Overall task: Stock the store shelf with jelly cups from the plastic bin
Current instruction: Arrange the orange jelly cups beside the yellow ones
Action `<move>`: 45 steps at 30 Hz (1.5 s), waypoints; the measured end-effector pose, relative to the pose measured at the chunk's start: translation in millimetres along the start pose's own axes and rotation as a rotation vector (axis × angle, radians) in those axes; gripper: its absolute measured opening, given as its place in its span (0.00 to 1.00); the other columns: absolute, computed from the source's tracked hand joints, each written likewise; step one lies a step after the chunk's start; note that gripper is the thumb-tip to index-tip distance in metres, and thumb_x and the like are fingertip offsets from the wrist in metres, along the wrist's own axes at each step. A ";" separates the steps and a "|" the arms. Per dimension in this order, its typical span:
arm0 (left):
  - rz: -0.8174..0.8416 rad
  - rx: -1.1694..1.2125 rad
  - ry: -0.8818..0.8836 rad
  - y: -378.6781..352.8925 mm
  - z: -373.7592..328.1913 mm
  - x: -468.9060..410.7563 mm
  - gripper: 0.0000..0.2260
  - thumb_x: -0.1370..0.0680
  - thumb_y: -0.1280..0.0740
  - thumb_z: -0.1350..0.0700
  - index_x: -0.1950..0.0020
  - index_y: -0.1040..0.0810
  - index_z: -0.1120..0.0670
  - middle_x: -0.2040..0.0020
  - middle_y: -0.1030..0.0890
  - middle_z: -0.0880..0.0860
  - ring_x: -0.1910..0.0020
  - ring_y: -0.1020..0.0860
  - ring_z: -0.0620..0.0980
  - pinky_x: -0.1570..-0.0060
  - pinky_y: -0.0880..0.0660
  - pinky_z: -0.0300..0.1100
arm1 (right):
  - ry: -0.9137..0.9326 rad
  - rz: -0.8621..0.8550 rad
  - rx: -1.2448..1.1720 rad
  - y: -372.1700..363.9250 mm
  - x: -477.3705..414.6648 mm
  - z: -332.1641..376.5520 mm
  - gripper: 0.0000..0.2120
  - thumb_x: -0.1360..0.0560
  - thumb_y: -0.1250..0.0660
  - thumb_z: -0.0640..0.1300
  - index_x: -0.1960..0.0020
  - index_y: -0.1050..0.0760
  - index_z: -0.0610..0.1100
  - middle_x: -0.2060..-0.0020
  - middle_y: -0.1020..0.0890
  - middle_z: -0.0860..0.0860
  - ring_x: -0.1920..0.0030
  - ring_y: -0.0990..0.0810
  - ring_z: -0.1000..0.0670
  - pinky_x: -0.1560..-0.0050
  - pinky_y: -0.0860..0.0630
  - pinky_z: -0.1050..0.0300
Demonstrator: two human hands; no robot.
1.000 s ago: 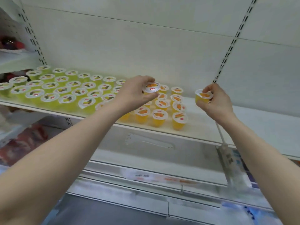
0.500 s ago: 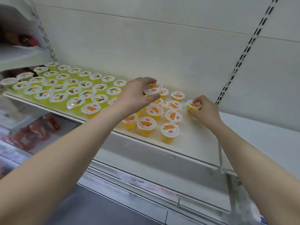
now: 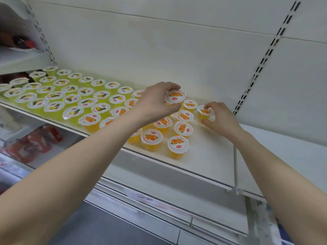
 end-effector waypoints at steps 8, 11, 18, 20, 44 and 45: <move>0.230 -0.190 -0.189 -63.2 -33.0 -22.9 0.24 0.29 0.30 0.51 0.33 0.27 0.49 0.40 0.22 0.49 0.40 0.25 0.49 0.42 0.30 0.41 | 0.080 -0.097 0.278 33.1 12.8 -20.6 0.21 0.20 0.40 0.51 0.28 0.31 0.47 0.33 0.27 0.44 0.35 0.29 0.39 0.38 0.33 0.45; 0.309 -0.288 -0.228 -86.7 -34.3 -24.3 0.25 0.29 0.31 0.51 0.32 0.27 0.50 0.39 0.22 0.51 0.39 0.26 0.51 0.43 0.31 0.41 | 0.034 -0.133 0.267 32.8 17.2 -25.0 0.20 0.19 0.41 0.50 0.28 0.31 0.47 0.33 0.27 0.44 0.34 0.30 0.39 0.38 0.33 0.44; 0.347 -0.433 -0.286 -105.0 -32.1 -29.8 0.24 0.26 0.33 0.50 0.30 0.29 0.52 0.35 0.24 0.51 0.38 0.25 0.53 0.45 0.30 0.43 | 0.016 -0.141 0.245 30.7 24.9 -32.5 0.19 0.19 0.43 0.47 0.29 0.31 0.45 0.34 0.26 0.44 0.34 0.30 0.40 0.39 0.32 0.43; 0.354 -0.440 -0.288 -106.2 -32.4 -30.8 0.24 0.25 0.34 0.49 0.30 0.29 0.52 0.34 0.25 0.52 0.37 0.26 0.53 0.43 0.30 0.43 | 0.009 -0.144 0.242 31.9 24.7 -32.4 0.19 0.19 0.43 0.47 0.29 0.31 0.44 0.34 0.26 0.43 0.35 0.29 0.39 0.39 0.32 0.44; -0.144 -0.642 -0.197 115.5 107.8 63.6 0.23 0.23 0.39 0.46 0.35 0.24 0.58 0.41 0.21 0.59 0.42 0.25 0.62 0.41 0.28 0.52 | 0.472 -0.228 0.320 -4.5 13.5 207.9 0.27 0.21 0.49 0.56 0.29 0.32 0.43 0.37 0.24 0.42 0.38 0.27 0.38 0.40 0.31 0.41; -0.158 -0.655 -0.179 130.7 120.5 75.9 0.23 0.23 0.39 0.45 0.35 0.24 0.59 0.41 0.21 0.59 0.42 0.25 0.62 0.42 0.28 0.52 | 0.498 -0.219 0.311 -13.6 15.6 228.0 0.27 0.21 0.50 0.57 0.29 0.31 0.43 0.38 0.24 0.42 0.38 0.26 0.38 0.40 0.31 0.41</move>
Point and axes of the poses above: each hand's wrist, its own x-axis away from the middle knuckle, its own y-axis out of the back of the hand, z = x × y, the point moved 1 cm from there along -x, towards the middle knuckle
